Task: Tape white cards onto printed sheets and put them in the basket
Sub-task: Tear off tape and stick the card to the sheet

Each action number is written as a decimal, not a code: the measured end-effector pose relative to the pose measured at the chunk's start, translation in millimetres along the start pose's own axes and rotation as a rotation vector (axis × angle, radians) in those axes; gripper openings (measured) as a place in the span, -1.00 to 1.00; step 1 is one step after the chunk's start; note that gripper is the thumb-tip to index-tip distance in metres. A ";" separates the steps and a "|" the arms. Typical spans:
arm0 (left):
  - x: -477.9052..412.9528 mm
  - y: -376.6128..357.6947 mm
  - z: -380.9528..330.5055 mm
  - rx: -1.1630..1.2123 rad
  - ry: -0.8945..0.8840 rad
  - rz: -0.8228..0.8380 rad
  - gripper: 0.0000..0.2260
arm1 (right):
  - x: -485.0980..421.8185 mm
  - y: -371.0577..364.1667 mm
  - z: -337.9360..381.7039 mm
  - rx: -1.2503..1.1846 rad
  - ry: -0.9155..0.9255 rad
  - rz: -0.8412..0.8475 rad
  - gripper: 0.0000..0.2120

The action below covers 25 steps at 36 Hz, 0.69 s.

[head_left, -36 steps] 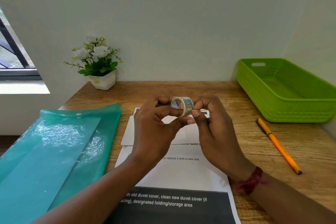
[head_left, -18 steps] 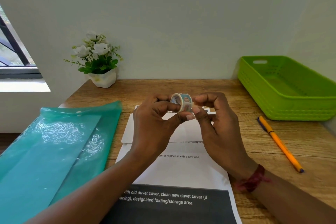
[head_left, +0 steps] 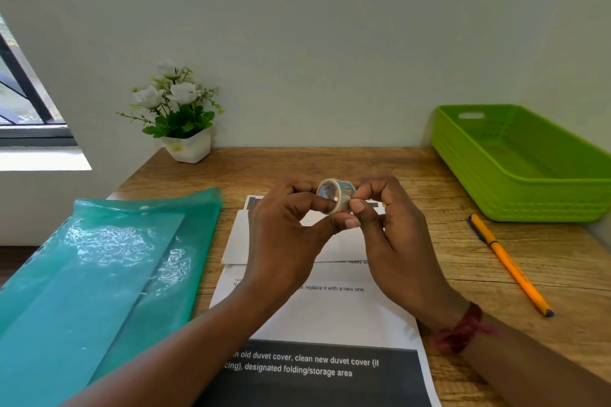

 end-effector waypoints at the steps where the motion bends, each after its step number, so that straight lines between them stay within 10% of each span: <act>1: -0.5 -0.6 0.0 0.005 0.002 0.003 -0.75 | 0.1 0.1 -0.1 -0.002 0.002 0.001 -0.93; 25: -0.9 -5.6 10.5 0.062 0.192 0.084 -0.75 | -2.2 6.9 -2.9 -0.020 -0.030 -0.019 -0.84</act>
Point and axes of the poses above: each hand's wrist, its own x-axis away from the middle knuckle, its own y-axis out of the back of the hand, z = x × y, the point moved 9 cm from there along -x, towards the middle knuckle, and after that the axes turned 13 degrees about x, right-handed, at the moved point
